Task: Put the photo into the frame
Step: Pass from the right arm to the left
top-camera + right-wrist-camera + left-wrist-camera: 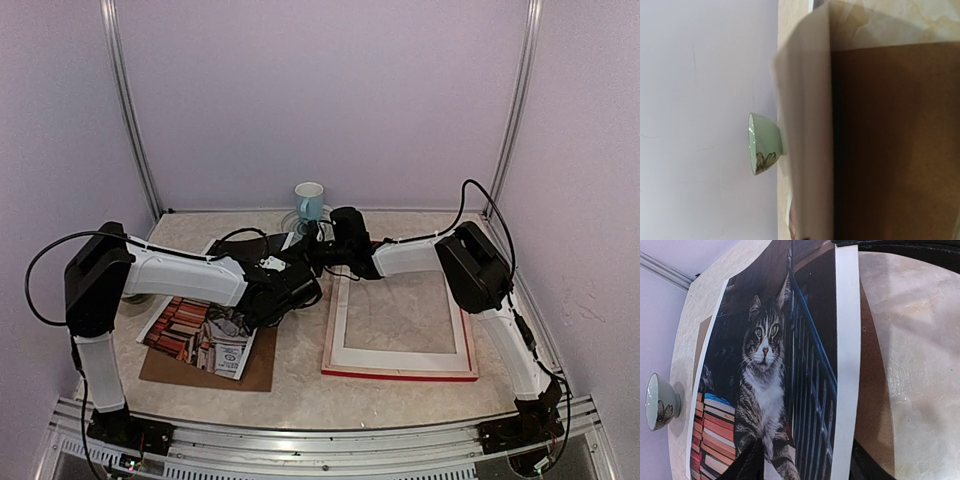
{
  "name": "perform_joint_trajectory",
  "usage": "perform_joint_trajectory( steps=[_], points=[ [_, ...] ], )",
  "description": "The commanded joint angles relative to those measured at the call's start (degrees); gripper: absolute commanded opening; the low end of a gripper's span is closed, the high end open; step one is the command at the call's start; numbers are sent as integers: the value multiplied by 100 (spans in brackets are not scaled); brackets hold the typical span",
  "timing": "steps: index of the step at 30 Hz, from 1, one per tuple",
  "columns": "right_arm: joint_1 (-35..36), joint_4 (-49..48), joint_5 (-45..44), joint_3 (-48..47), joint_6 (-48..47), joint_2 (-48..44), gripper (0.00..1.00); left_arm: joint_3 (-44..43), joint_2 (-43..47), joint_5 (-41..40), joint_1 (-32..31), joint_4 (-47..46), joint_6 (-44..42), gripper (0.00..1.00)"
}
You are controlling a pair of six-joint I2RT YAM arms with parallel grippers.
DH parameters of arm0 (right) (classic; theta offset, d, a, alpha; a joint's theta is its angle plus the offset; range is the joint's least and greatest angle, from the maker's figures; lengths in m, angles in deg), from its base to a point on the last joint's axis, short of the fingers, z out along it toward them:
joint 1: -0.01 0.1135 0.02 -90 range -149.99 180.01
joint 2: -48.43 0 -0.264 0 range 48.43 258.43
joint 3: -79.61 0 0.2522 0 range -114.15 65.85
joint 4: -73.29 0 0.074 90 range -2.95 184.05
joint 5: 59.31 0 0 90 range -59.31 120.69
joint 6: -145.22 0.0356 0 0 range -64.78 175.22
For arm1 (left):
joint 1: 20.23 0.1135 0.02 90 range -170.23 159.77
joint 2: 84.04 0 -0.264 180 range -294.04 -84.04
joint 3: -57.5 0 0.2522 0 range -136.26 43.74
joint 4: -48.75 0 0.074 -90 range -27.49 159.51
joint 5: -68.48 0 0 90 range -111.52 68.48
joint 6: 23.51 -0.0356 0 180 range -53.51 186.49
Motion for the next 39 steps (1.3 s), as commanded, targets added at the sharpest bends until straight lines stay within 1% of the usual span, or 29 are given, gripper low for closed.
perform_joint_trajectory(
  steps=[1, 3, 4, 7, 9, 11, 17, 19, 20, 21, 22, 23, 24, 30, 31, 39],
  points=[
    [10, -136, 50, 54, 16, -258, 0, 78, -52, -51, -22, -92, 34, 48],
    [14, -134, 50, 54, 12, -261, 0, 84, -26, -55, -22, -108, 24, 41],
    [14, -136, 50, 54, 13, -261, 0, 86, -20, -64, -23, -100, 20, 39],
    [14, -134, 50, 46, 14, -260, 0, 92, -3, -77, -20, -110, 15, 31],
    [13, -132, 57, 30, 5, -262, 0, 102, 10, -75, -14, -125, 2, 21],
    [14, -127, 59, 19, 7, -266, 0, 109, 24, -92, -23, -129, -11, 14],
    [12, -140, 84, 10, 7, -287, 0, 62, 53, -172, -12, -63, -29, 0],
    [13, -154, 106, 18, 5, -302, 2, 34, 61, -189, -16, -29, -25, 0],
    [13, -153, 115, 26, -2, -308, 8, 19, 70, -200, -14, -13, -33, 0],
    [12, -147, 119, 42, -15, -331, 19, -5, 84, -215, -9, 11, -37, 0],
    [12, -120, 120, 51, -46, -370, 32, -24, 102, -230, -4, 58, -38, 0],
    [9, -53, 120, 49, -104, -395, 48, -61, 119, -243, -6, 100, -38, 0],
    [6, 15, 114, 58, -168, -435, 58, -92, 161, -256, -8, 137, -38, 0],
    [-101, -6, 2, 578, -413, -881, 98, -408, 468, -228, 6, 386, -100, 0],
    [-134, -49, -24, 716, -435, -976, 99, -463, 556, -210, 13, 422, -119, 0],
    [-331, -105, -221, 1769, -849, -1924, 99, -918, 1000, 42, 7, 653, -295, 0]
  ],
)
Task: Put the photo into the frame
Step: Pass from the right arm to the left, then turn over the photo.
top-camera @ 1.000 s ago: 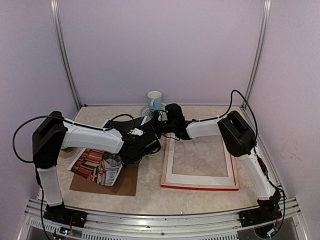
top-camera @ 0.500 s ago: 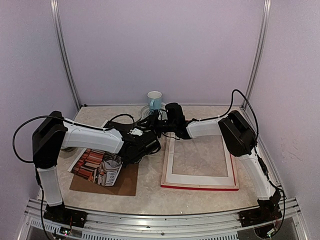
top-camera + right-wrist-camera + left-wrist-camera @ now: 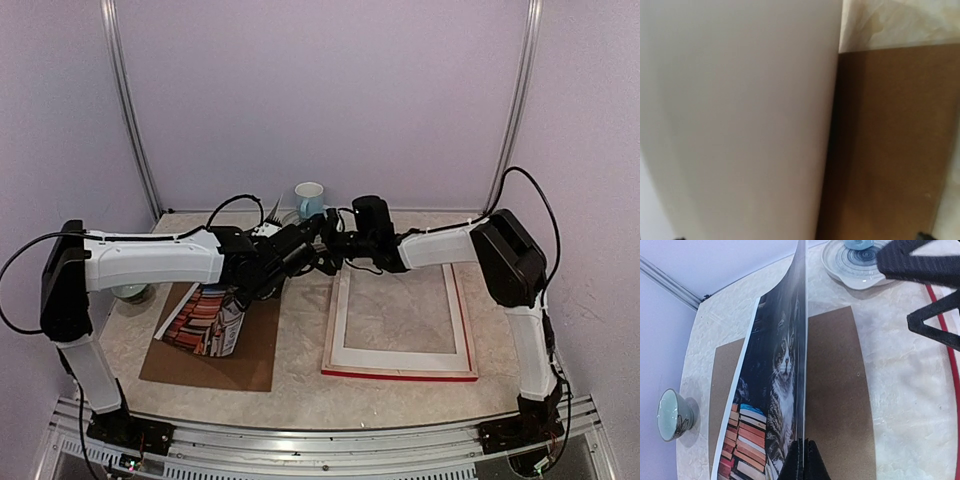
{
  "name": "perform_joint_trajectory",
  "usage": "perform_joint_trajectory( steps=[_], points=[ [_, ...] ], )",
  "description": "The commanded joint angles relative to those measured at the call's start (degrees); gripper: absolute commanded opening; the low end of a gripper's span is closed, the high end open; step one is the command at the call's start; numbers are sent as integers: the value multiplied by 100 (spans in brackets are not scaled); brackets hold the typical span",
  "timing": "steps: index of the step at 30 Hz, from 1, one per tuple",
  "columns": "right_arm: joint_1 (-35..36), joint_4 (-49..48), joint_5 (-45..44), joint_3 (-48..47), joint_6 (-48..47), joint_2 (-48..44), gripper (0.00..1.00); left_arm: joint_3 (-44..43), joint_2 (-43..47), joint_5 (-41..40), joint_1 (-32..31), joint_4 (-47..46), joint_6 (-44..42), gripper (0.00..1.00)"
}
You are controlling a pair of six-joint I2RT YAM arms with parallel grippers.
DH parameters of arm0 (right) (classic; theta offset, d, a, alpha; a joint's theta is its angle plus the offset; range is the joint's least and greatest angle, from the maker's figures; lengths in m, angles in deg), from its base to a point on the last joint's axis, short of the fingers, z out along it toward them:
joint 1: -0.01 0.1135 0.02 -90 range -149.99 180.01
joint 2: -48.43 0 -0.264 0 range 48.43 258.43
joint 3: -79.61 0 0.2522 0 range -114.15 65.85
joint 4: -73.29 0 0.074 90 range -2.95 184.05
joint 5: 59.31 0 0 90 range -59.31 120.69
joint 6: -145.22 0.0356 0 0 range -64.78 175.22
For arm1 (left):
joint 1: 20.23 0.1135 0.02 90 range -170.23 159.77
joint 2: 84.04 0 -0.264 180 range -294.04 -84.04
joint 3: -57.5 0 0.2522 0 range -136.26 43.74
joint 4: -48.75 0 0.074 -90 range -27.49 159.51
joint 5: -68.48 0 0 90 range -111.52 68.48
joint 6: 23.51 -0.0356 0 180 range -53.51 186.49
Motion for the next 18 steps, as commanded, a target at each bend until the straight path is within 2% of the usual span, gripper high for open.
perform_joint_trajectory(
  steps=[1, 7, 18],
  points=[
    [-164, -66, -200, 523, -428, -744, 99, -355, 356, 155, 7, 229, -165, 0],
    [-365, 299, -484, 1221, -1011, -1676, 99, -817, 683, 589, 2, 242, -346, 0],
    [-755, 1606, -1363, 2192, -2302, -3229, 99, -1929, 755, 1463, -17, 462, -463, 0]
  ],
)
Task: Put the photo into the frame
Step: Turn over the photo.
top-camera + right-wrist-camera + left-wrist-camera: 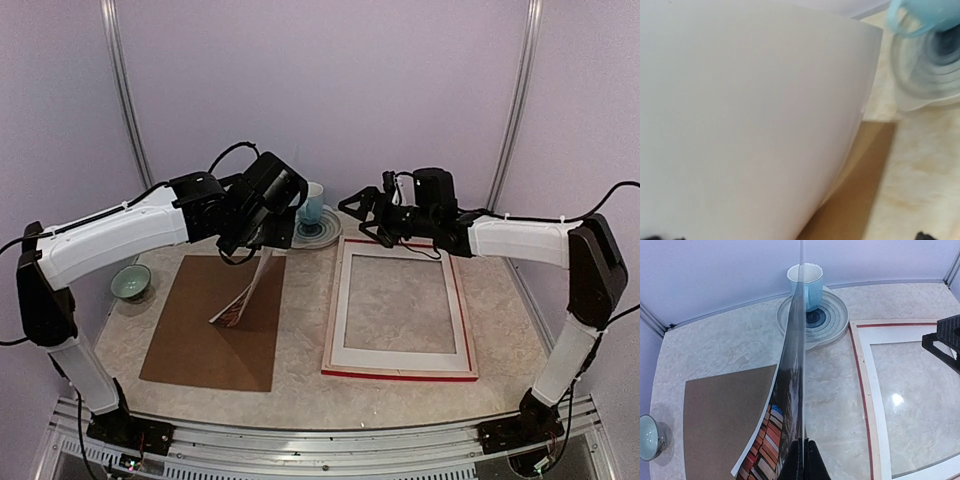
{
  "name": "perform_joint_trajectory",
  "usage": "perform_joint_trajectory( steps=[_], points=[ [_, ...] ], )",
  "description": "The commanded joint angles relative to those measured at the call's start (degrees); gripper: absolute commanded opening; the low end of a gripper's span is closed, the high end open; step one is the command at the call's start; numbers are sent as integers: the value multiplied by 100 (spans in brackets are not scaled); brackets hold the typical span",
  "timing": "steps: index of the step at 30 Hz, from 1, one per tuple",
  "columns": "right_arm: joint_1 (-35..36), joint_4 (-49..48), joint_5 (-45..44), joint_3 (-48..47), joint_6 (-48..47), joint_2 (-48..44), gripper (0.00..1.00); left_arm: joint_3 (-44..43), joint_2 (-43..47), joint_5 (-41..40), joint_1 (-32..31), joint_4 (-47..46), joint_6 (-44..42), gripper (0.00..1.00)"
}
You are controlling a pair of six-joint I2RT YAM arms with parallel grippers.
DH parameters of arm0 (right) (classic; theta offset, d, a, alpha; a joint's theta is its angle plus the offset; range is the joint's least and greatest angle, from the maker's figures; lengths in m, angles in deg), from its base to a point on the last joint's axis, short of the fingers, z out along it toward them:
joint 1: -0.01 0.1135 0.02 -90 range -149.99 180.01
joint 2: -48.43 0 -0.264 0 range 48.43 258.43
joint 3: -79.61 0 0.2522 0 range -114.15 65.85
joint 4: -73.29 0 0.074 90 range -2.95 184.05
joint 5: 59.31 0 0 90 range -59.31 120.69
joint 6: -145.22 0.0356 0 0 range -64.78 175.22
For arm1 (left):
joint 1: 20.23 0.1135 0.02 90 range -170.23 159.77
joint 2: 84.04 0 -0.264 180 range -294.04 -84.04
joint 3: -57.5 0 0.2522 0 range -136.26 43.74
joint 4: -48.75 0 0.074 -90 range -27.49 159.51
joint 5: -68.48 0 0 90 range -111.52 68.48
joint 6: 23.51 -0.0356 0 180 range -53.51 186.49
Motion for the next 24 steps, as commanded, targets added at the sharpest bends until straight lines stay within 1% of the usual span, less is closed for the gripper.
perform_joint_trajectory(
  steps=[1, 6, 10, 17, 22, 24],
  points=[
    [-189, 638, -486, 483, -657, -519, 99, -368, 176, 489, -8, 162, -101, 0],
    [-530, 779, -721, 1060, -828, -1081, 99, -716, 152, 756, -15, 210, -87, 0],
    [-807, 1041, -889, 1348, -955, -1466, 99, -967, 136, 995, -16, 169, -101, 0],
    [-1272, 1229, -816, 1729, -1083, -1806, 99, -1513, 49, 1473, -19, 56, -147, 0],
    [-1477, 1229, -764, 1945, -1084, -1969, 99, -1885, -28, 1861, -8, -60, -115, 0],
    [-1525, 1229, -749, 1977, -1104, -2020, 99, -2031, -78, 2130, -6, -153, -79, 0]
  ],
)
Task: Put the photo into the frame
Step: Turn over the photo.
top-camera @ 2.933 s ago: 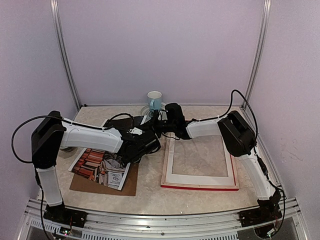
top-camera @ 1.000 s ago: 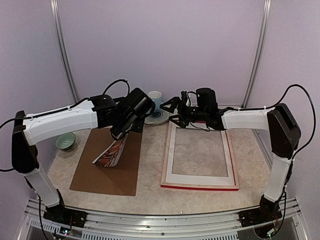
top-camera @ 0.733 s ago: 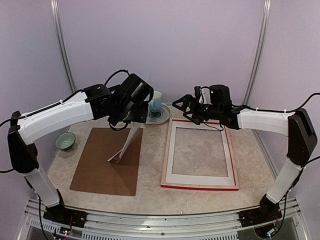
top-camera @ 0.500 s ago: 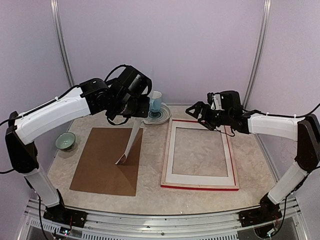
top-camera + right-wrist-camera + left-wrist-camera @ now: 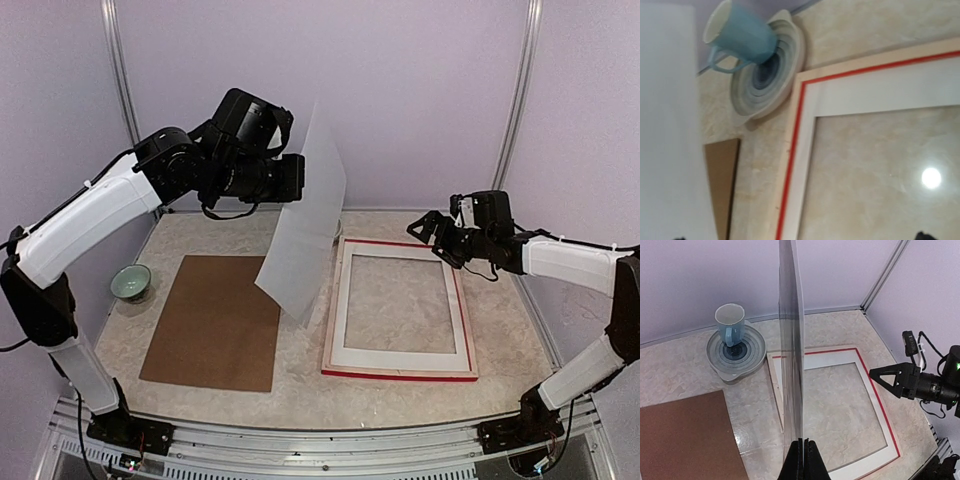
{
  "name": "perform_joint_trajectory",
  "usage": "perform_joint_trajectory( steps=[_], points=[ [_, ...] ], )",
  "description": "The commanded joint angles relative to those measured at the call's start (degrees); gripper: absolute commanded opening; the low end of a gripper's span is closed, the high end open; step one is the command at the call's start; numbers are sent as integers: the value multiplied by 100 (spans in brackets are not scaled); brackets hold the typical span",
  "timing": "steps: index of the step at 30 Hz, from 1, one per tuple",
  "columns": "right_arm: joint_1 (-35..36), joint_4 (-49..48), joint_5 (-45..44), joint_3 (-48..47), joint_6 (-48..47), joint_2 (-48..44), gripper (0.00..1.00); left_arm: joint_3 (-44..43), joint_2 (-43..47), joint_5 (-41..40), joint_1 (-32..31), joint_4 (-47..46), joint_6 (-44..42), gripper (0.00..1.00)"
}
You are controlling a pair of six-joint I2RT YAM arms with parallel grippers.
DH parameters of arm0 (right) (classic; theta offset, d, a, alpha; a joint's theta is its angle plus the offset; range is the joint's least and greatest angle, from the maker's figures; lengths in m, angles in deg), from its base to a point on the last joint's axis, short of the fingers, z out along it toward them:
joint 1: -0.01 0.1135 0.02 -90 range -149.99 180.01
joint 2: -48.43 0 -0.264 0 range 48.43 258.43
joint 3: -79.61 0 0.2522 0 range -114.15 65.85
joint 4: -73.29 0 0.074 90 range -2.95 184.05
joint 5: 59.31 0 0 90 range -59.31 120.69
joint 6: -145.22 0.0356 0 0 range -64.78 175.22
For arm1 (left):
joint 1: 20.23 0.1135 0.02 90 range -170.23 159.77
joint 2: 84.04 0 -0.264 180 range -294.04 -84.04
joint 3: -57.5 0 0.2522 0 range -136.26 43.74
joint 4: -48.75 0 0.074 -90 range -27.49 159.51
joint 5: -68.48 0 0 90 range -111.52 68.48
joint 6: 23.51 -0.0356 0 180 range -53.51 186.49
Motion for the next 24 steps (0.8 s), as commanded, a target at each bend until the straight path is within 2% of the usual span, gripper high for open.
perform_joint_trajectory(
  steps=[1, 5, 8, 13, 20, 24],
  points=[
    [-122, 80, 4, 119, -117, -239, 99, -407, -91, 665, -10, -334, 10, 0],
    [-155, 80, -94, 170, -120, -360, 99, -443, -71, 1300, 29, -832, 218, 0],
    [-230, 193, -13, 170, -96, -347, 99, -75, 110, 1821, 201, -1474, 511, 0],
    [-355, 205, 128, 237, -13, -328, 99, 1201, 591, 2487, 666, -2525, 1212, 0],
    [-419, 197, 73, 312, 13, -423, 99, 3306, 760, 2744, 1161, -2974, 1656, 0],
    [-433, 212, 109, 270, 3, -361, 99, 4024, 620, 2947, 1352, -3252, 1776, 0]
  ],
)
